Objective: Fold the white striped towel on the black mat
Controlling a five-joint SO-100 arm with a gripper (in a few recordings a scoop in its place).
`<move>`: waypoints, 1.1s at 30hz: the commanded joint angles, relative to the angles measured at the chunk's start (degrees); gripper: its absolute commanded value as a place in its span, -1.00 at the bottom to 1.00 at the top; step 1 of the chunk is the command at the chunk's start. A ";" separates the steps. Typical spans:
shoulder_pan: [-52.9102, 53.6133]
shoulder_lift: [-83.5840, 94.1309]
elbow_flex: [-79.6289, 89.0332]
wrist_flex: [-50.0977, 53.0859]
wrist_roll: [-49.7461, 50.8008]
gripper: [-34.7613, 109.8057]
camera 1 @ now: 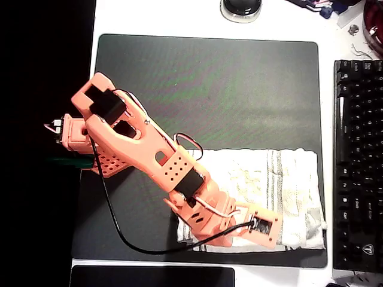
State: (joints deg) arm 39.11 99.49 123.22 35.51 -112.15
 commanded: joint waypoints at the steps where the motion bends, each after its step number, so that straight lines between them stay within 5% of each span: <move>1: -0.53 6.94 0.62 3.60 0.62 -0.39; 21: -24.43 38.94 15.12 22.68 10.55 -0.39; 33: -31.82 23.55 12.48 22.50 14.06 -0.39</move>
State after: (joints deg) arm 7.12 123.75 138.43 57.57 -98.09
